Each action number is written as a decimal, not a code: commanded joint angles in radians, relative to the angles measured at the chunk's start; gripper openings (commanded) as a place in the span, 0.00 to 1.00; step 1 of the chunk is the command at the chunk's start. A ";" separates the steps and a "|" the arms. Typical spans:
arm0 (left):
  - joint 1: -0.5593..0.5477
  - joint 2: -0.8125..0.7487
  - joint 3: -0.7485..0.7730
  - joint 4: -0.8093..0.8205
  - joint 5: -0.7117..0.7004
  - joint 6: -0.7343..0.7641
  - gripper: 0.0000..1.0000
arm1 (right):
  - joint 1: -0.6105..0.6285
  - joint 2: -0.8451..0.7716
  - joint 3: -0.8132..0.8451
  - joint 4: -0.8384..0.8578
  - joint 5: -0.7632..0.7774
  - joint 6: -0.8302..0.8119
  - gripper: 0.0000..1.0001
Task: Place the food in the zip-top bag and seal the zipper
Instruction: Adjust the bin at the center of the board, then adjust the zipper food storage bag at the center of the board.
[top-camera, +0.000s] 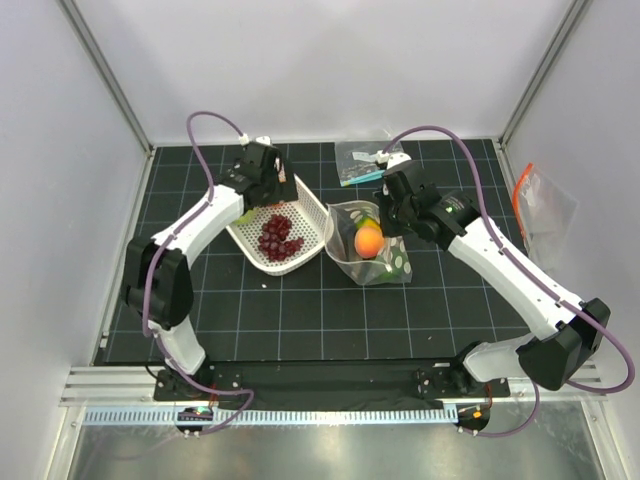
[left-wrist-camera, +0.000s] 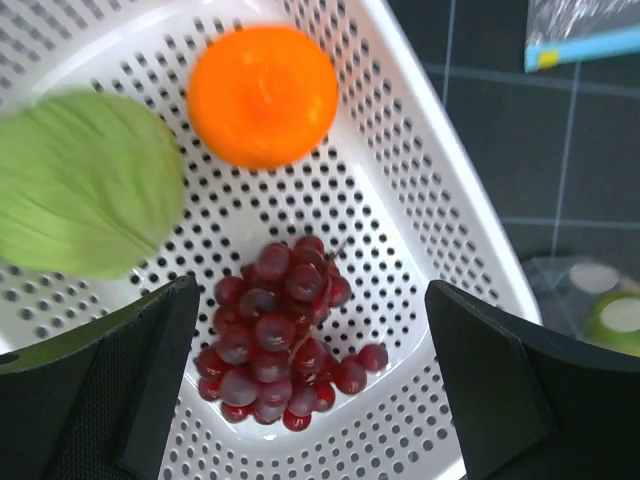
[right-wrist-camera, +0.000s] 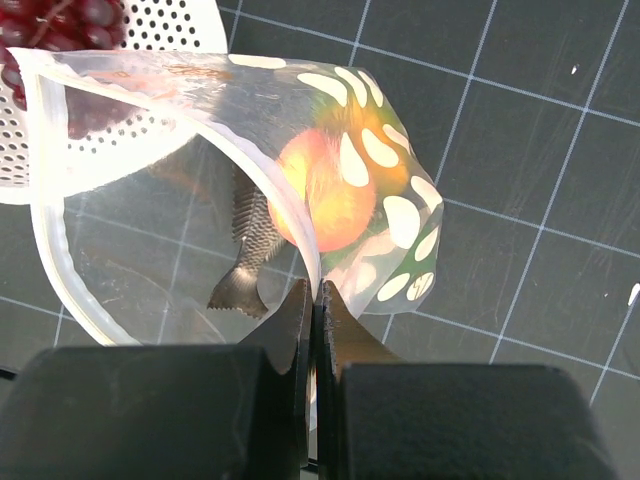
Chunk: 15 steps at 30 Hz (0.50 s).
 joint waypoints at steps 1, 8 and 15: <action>-0.020 -0.063 0.078 -0.026 -0.126 0.046 1.00 | -0.002 -0.041 0.013 0.036 -0.016 0.008 0.01; -0.136 -0.184 0.017 -0.005 -0.127 0.025 1.00 | -0.002 -0.036 0.010 0.037 -0.011 0.016 0.01; -0.268 -0.388 -0.129 0.093 -0.150 0.015 1.00 | -0.018 -0.031 0.009 0.048 -0.022 0.039 0.01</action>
